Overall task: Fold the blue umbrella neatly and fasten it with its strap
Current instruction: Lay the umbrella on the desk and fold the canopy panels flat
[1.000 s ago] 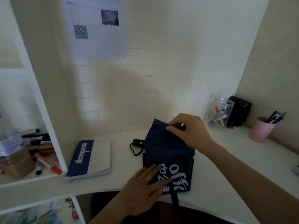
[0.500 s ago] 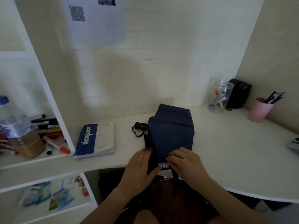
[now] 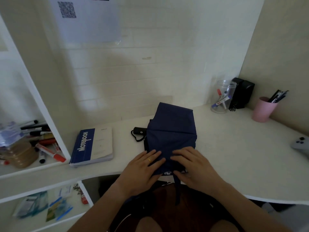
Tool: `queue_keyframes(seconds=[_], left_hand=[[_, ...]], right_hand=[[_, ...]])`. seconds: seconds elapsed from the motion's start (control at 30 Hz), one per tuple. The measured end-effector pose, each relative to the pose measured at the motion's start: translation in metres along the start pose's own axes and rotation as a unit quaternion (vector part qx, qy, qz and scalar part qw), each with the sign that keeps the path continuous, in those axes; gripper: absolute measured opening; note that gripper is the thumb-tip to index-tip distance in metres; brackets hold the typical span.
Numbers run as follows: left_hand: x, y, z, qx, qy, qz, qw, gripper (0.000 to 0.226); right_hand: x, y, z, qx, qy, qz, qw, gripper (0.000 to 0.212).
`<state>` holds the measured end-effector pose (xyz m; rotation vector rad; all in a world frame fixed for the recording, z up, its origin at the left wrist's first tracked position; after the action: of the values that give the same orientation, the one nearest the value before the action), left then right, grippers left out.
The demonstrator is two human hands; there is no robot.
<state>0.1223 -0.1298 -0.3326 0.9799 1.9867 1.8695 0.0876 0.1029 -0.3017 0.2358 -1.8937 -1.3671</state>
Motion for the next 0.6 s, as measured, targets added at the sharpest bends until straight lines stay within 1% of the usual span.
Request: queue_keyframes(seconds=[0.07, 0.13, 0.2, 0.27, 0.33, 0.37, 0.4, 0.47, 0.53, 0.57, 0.6], left_hand=[[0.002, 0.004, 0.002, -0.005, 0.001, -0.007, 1.0, 0.057], [0.002, 0.01, 0.002, -0.009, -0.005, -0.02, 1.0, 0.057], [0.0, 0.016, 0.0, -0.025, -0.007, -0.037, 0.999, 0.059], [0.004, 0.027, -0.002, -0.088, 0.016, -0.049, 0.995, 0.063], [0.017, 0.04, -0.005, -0.178, 0.061, -0.023, 0.982, 0.064], [0.025, 0.044, -0.007, -0.2, 0.079, -0.004, 0.977, 0.061], [0.033, 0.045, -0.008, -0.186, 0.083, 0.009, 0.979, 0.055], [0.043, 0.04, -0.011, -0.083, 0.047, -0.008, 0.995, 0.047], [0.044, 0.028, -0.009, 0.027, -0.025, -0.057, 0.998, 0.055], [0.042, 0.026, -0.008, 0.05, -0.051, -0.068, 0.995, 0.057], [0.041, 0.026, -0.007, 0.058, -0.067, -0.064, 0.994, 0.058]], right_hand=[[-0.003, 0.008, 0.01, -0.014, -0.007, -0.014, 1.0, 0.042], [-0.007, 0.012, 0.017, -0.022, -0.008, -0.032, 0.999, 0.037], [-0.013, 0.013, 0.021, 0.004, -0.027, -0.043, 0.999, 0.037], [-0.017, 0.013, 0.025, 0.05, -0.064, -0.053, 0.995, 0.041], [-0.017, 0.011, 0.027, 0.079, -0.088, -0.06, 0.991, 0.047], [-0.016, 0.01, 0.026, 0.082, -0.094, -0.061, 0.99, 0.046], [-0.015, 0.008, 0.025, 0.078, -0.097, -0.058, 0.991, 0.043], [-0.017, 0.005, 0.025, 0.061, -0.099, -0.055, 0.992, 0.039], [-0.017, 0.007, 0.024, 0.052, -0.1, -0.073, 0.991, 0.044], [-0.015, 0.01, 0.024, 0.049, -0.103, -0.091, 0.989, 0.049], [-0.01, 0.013, 0.024, 0.047, -0.106, -0.106, 0.988, 0.054]])
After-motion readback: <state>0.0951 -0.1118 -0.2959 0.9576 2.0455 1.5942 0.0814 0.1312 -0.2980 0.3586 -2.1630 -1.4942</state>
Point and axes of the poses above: each hand's wrist, its own x-axis towards the middle knuckle, its own y-axis out of the back of the hand, z = x × y, the point moved 2 cm from there along x, towards the middle knuckle, and after that the axes turned 11 degrees about -y, right-handed, at the moved point
